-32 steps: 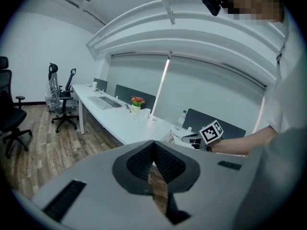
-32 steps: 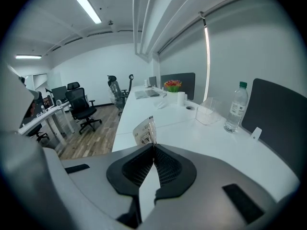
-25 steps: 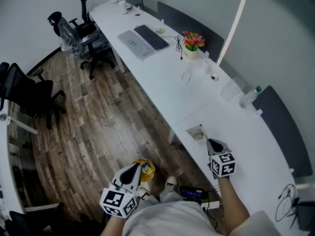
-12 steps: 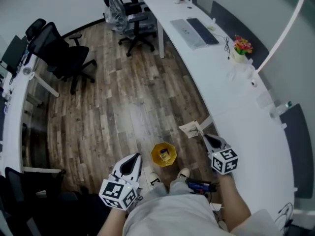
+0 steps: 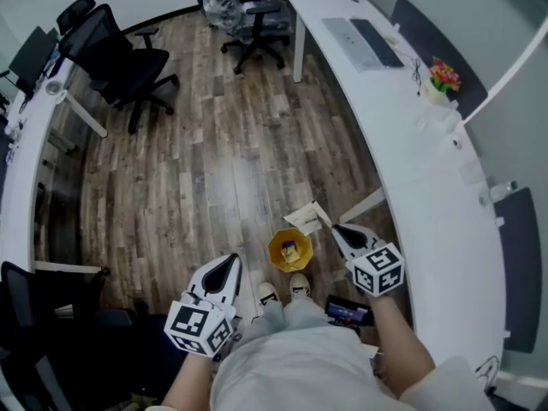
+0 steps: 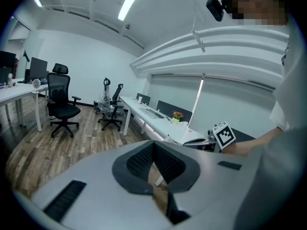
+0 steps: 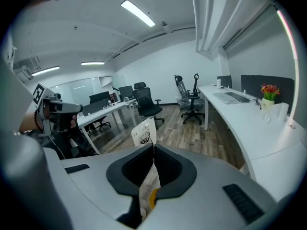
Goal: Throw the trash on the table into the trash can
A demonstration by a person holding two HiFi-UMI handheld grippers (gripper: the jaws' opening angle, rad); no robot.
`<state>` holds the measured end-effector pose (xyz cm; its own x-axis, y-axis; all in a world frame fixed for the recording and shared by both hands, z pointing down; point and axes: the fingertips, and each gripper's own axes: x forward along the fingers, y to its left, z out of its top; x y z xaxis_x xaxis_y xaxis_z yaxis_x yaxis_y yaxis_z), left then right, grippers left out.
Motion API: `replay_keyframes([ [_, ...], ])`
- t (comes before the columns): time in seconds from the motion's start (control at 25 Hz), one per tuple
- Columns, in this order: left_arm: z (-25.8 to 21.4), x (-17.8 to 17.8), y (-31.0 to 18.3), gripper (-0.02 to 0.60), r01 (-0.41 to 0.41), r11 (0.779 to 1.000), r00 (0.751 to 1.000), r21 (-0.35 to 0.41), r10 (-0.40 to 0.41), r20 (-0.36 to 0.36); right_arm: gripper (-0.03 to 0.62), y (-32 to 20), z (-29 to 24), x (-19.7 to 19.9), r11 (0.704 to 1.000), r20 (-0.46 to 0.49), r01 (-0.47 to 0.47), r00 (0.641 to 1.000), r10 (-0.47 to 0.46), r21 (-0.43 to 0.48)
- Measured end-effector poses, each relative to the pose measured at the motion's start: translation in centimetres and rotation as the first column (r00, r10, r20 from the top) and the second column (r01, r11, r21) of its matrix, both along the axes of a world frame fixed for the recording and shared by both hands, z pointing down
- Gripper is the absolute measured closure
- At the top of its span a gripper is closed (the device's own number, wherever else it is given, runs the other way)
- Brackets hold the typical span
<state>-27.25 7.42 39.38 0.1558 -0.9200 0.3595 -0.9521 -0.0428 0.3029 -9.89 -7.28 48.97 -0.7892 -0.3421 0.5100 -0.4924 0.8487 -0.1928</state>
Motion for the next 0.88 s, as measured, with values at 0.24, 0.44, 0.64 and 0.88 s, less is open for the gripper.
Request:
replay_keyframes([
  [0.24, 1.5, -0.3, -0.4, 0.580, 0.028, 0.999, 1.000, -0.028, -0.029, -0.008, 0.560, -0.1, 2.8, -0.2, 0.998, -0.050, 0.049, 0.997, -0.051, -0.039],
  [0.44, 3.1, -0.3, -1.9, 0.580, 0.039, 0.997, 0.999, -0.068, -0.040, -0.018, 0.559, -0.3, 6.2, -0.3, 0.992, -0.109, 0.105, 0.988, -0.113, -0.075],
  [0.64, 7.3, 0.0, -3.6, 0.580, 0.041, 0.991, 0.999, -0.128, -0.043, -0.014, 0.560, -0.8, 12.9, 0.3, 0.979, -0.152, 0.132, 0.976, -0.156, -0.157],
  [0.88, 14.2, 0.4, -4.5, 0.580, 0.018, 0.985, 0.999, -0.174, -0.026, -0.042, 0.559, -0.3, 21.9, 0.9, 0.967, -0.203, 0.164, 0.958, -0.204, -0.197],
])
